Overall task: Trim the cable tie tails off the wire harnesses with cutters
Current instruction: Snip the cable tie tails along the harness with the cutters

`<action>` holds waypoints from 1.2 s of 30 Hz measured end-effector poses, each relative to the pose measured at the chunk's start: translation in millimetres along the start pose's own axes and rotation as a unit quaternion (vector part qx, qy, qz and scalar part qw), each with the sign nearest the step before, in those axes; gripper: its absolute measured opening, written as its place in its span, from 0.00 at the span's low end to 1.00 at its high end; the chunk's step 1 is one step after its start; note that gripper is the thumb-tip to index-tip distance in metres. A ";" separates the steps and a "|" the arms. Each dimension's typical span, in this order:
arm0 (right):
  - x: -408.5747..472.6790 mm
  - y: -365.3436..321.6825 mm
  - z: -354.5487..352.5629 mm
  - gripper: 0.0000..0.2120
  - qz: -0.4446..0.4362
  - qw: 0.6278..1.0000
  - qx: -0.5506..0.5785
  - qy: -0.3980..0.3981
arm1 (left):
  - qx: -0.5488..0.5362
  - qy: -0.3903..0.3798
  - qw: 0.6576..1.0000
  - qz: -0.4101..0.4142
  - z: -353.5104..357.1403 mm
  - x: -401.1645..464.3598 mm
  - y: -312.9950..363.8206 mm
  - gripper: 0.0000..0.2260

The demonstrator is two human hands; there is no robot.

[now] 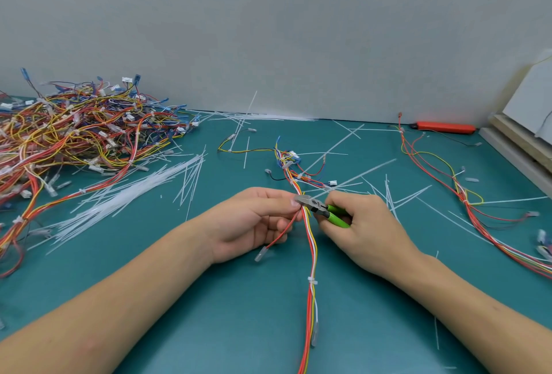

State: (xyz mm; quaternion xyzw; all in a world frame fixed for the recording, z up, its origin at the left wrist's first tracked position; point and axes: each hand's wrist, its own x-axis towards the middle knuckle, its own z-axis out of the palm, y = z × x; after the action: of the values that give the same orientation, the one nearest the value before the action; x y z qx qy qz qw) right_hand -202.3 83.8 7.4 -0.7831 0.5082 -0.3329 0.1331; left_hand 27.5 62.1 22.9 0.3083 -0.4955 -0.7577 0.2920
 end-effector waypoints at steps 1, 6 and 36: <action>-0.2 0.1 0.4 0.13 -0.001 1.000 0.000 0.002 | 0.000 0.000 1.000 0.000 0.2 0.0 0.1 0.04; -0.1 -0.8 -0.5 0.06 -0.015 1.000 0.001 0.012 | 0.006 -0.002 1.000 0.002 1.1 0.3 0.6 0.04; -0.7 -3.9 -2.9 0.13 0.024 1.000 -0.016 0.004 | 0.005 0.010 1.000 -0.002 1.0 -0.6 0.7 0.05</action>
State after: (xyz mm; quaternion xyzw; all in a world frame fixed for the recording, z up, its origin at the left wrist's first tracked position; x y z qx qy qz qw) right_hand -201.6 86.6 11.4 -0.7713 0.5328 -0.3242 0.1270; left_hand 27.2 63.0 24.0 0.3189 -0.4957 -0.7526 0.2937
